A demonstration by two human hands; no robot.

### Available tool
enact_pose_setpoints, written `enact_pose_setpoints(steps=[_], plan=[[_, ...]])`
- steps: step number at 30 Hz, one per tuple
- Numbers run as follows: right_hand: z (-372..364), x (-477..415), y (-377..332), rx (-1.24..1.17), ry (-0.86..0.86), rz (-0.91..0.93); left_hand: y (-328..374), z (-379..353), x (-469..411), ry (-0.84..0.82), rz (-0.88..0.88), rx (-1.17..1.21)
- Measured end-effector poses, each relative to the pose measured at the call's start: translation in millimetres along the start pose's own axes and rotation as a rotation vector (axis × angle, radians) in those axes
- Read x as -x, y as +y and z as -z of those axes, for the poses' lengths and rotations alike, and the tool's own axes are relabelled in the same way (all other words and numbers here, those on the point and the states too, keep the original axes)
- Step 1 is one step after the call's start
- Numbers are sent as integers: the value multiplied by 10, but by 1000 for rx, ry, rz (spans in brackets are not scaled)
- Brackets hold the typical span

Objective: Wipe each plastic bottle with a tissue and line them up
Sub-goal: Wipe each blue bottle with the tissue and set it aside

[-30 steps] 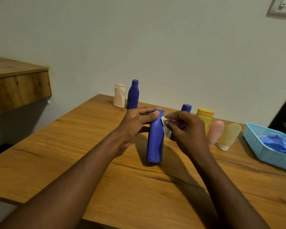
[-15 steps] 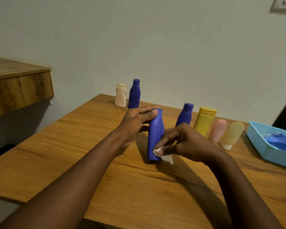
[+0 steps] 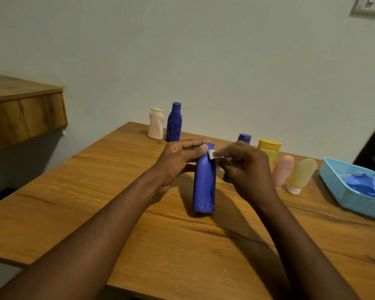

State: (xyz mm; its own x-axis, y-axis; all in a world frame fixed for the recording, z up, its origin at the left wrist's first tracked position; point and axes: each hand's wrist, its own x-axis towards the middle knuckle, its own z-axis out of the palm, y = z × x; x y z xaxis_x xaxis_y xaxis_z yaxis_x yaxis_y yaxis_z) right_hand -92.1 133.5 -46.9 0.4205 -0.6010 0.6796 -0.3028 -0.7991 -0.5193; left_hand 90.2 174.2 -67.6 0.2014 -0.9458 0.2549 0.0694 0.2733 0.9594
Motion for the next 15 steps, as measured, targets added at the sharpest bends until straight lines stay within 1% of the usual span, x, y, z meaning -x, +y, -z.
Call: enact_pose_setpoints(steps=[11,13,15], plan=[[63,23,46,-32,-372,-111,-21,42,-16,51,-2,19],[43,31,30,-24,-397,-111,-14,49,-13,56,-5,30],[21,35,14,-27,-358,-113,-9,53,-13,51,-5,46]])
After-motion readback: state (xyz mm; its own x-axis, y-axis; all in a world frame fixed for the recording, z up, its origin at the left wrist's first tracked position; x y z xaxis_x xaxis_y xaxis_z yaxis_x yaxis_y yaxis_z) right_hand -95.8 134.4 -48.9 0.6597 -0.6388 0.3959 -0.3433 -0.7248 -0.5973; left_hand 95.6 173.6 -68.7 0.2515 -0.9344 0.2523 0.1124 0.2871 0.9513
